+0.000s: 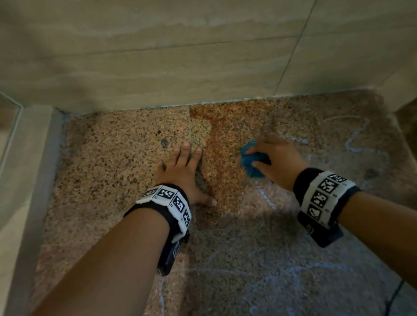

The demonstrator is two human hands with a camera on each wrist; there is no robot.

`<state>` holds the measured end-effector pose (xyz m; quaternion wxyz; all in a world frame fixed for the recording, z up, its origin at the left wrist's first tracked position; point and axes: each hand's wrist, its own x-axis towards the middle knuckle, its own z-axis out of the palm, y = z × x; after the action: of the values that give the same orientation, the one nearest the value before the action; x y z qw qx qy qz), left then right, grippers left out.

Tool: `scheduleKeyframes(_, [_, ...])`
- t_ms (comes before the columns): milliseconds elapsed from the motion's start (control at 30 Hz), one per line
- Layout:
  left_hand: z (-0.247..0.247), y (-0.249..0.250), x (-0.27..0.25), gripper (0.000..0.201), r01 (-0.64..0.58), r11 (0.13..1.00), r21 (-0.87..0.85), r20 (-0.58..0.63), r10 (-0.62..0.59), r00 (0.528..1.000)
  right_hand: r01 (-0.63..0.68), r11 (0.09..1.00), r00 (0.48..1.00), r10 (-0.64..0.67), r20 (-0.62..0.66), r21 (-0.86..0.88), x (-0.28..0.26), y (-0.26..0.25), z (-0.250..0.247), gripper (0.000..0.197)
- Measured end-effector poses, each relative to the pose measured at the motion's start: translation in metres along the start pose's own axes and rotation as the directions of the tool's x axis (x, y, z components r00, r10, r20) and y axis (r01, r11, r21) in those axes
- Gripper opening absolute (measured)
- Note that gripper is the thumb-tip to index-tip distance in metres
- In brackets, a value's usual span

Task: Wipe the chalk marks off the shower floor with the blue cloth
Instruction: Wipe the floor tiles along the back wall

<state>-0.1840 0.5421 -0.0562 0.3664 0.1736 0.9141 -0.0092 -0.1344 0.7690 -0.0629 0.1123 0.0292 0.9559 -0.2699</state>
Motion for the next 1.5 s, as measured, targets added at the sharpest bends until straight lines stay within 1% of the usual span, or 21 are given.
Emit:
scheduleKeyframes(67, [-0.001, 0.000, 0.000, 0.131, -0.002, 1.000, -0.006, 0.002, 0.002, 1.000, -0.012, 1.000, 0.999, 0.012, -0.035, 0.005, -0.005, -0.006, 0.002, 0.032])
scheduleKeyframes(233, [0.001, 0.001, -0.001, 0.131, 0.002, 1.000, -0.001, -0.004, -0.002, 1.000, 0.147, 0.981, 0.979, -0.125, 0.163, -0.130, -0.016, -0.017, 0.011, 0.023])
scheduleKeyframes(367, [0.001, 0.000, -0.002, 0.130, 0.005, 1.000, 0.007, -0.003, -0.005, 1.000, -0.093, 0.996, 0.996, 0.093, -0.013, 0.014, -0.005, -0.006, -0.004, 0.044])
scheduleKeyframes(433, [0.003, 0.004, -0.004, 0.131, -0.011, 1.000, 0.019, 0.000, 0.011, 1.000, -0.119, 0.992, 0.991, 0.118, -0.058, -0.027, -0.006, -0.004, -0.005, 0.045])
scheduleKeyframes(533, [0.015, 0.011, -0.008, 0.134, -0.057, 0.998, 0.019, 0.035, 0.056, 0.998, 0.115, 0.972, 0.986, -0.088, 0.140, -0.203, -0.022, -0.011, 0.014, 0.042])
scheduleKeyframes(600, [0.020, 0.012, -0.008, 0.136, -0.070, 0.997, 0.024, 0.048, 0.069, 0.996, 0.338, 0.905, 0.912, -0.248, 0.325, -0.259, -0.030, -0.016, 0.020, 0.038])
scheduleKeyframes(633, [0.020, 0.012, -0.008, 0.136, -0.073, 0.997, 0.025, 0.052, 0.072, 0.996, 0.393, 0.883, 0.895, -0.303, 0.328, -0.257, -0.025, -0.014, 0.014, 0.033])
scheduleKeyframes(733, [0.017, 0.011, -0.008, 0.136, -0.075, 0.997, 0.031, 0.051, 0.073, 0.996, 0.085, 0.967, 0.994, -0.065, 0.092, -0.241, 0.005, 0.010, -0.006, 0.034])
scheduleKeyframes(800, [0.015, 0.012, -0.009, 0.136, -0.075, 0.997, 0.033, 0.052, 0.073, 0.996, -0.063, 0.961, 0.998, 0.056, -0.032, -0.270, 0.008, 0.014, -0.012, 0.037])
scheduleKeyframes(867, [0.015, 0.013, -0.010, 0.135, -0.071, 0.997, 0.030, 0.050, 0.070, 0.996, 0.090, 0.964, 0.992, -0.063, 0.113, -0.250, -0.009, 0.002, 0.000, 0.034])
scheduleKeyframes(900, [0.016, 0.013, -0.010, 0.135, -0.068, 0.997, 0.032, 0.045, 0.066, 0.997, 0.231, 0.949, 0.961, -0.189, 0.200, -0.216, -0.019, -0.006, 0.009, 0.033])
scheduleKeyframes(967, [0.015, 0.013, -0.009, 0.135, -0.063, 0.997, 0.042, 0.039, 0.061, 0.997, 0.517, 0.807, 0.833, -0.396, 0.386, -0.287, -0.031, -0.022, 0.018, 0.036])
scheduleKeyframes(1000, [0.016, 0.013, -0.009, 0.136, -0.061, 0.997, 0.041, 0.038, 0.060, 0.997, 0.522, 0.804, 0.835, -0.412, 0.365, -0.286, -0.026, -0.017, 0.014, 0.033])
scheduleKeyframes(1033, [0.016, 0.013, -0.009, 0.136, -0.060, 0.997, 0.040, 0.038, 0.059, 0.998, 0.500, 0.827, 0.854, -0.423, 0.301, -0.257, -0.020, -0.010, 0.008, 0.030])
scheduleKeyframes(1133, [0.015, 0.012, -0.010, 0.137, -0.061, 0.997, 0.044, 0.037, 0.059, 0.998, 0.079, 0.953, 0.995, -0.093, -0.032, -0.294, 0.007, 0.018, -0.012, 0.035])
scheduleKeyframes(1200, [0.014, 0.012, -0.010, 0.137, -0.059, 0.997, 0.039, 0.036, 0.058, 0.998, -0.011, 0.951, 0.994, -0.024, -0.108, -0.310, 0.001, 0.019, -0.010, 0.037])
scheduleKeyframes(1300, [0.015, 0.014, -0.010, 0.135, -0.055, 0.998, 0.039, 0.035, 0.054, 0.998, 0.318, 0.908, 0.947, -0.287, 0.145, -0.274, -0.034, -0.009, 0.020, 0.038])
scheduleKeyframes(1367, [0.015, 0.015, -0.011, 0.132, -0.053, 0.998, 0.040, 0.033, 0.052, 0.998, 0.586, 0.761, 0.791, -0.462, 0.401, -0.279, -0.044, -0.021, 0.030, 0.039])
scheduleKeyframes(1400, [0.015, 0.015, -0.011, 0.131, -0.055, 0.998, 0.040, 0.033, 0.054, 0.998, 0.626, 0.721, 0.765, -0.492, 0.416, -0.299, -0.037, -0.020, 0.025, 0.036])
scheduleKeyframes(1433, [0.016, 0.014, -0.012, 0.132, -0.058, 0.998, 0.040, 0.037, 0.056, 0.998, 0.605, 0.738, 0.789, -0.503, 0.353, -0.298, -0.028, -0.015, 0.018, 0.032])
scheduleKeyframes(1500, [0.015, 0.014, -0.012, 0.134, -0.059, 0.997, 0.043, 0.043, 0.058, 0.997, 0.366, 0.874, 0.930, -0.336, 0.147, -0.320, -0.007, 0.002, 0.001, 0.030])
